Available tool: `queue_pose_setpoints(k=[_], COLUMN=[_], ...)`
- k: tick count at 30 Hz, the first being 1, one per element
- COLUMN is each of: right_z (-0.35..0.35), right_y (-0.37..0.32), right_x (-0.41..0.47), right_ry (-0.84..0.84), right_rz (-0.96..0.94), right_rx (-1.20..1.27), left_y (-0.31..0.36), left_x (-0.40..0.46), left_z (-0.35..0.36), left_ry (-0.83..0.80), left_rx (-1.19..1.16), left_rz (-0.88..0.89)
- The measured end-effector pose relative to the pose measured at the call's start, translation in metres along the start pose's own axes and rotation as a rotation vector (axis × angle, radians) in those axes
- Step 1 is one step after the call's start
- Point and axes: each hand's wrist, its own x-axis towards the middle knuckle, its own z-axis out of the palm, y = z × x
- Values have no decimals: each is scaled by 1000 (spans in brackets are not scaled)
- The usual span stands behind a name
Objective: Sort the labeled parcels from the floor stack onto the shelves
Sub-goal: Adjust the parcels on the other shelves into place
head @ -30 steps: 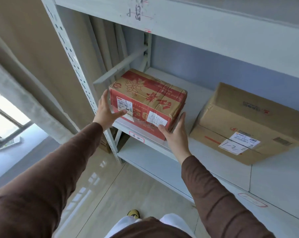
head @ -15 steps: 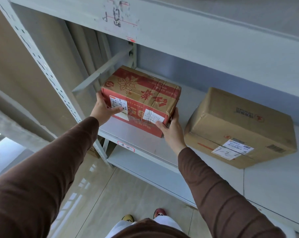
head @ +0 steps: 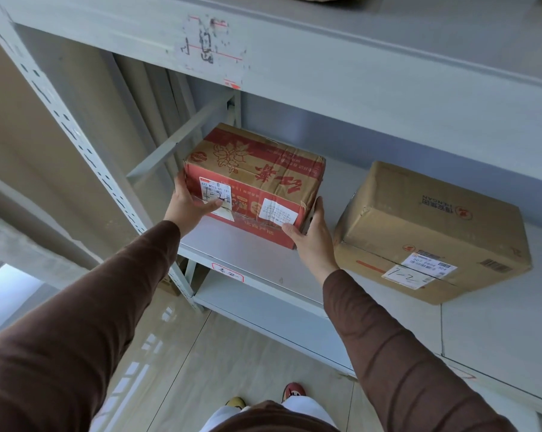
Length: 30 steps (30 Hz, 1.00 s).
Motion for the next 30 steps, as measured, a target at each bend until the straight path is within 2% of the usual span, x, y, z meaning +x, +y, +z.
queue_pose_setpoints(k=[5,10,14,19,30], right_z=[-2,-7,-28,-79,-213], right_y=[-8,-14,-23,-36,-48], right_x=[-29,-64,-93,-135,-256], right_ry=[41,83,95,112,218], right_rz=[-55,-169,-282,-434,-674], right_rx=[-61,-135,-254,-425,-664], left_y=[-2,16,50,111,241], left_x=[-20,-61,-104,-172,-359], left_z=[-5,-3,3,23,90], left_ry=[87,111,123,101,184], left_rx=[119,362,569,809,904], left_rz=[58,164,274,329,588])
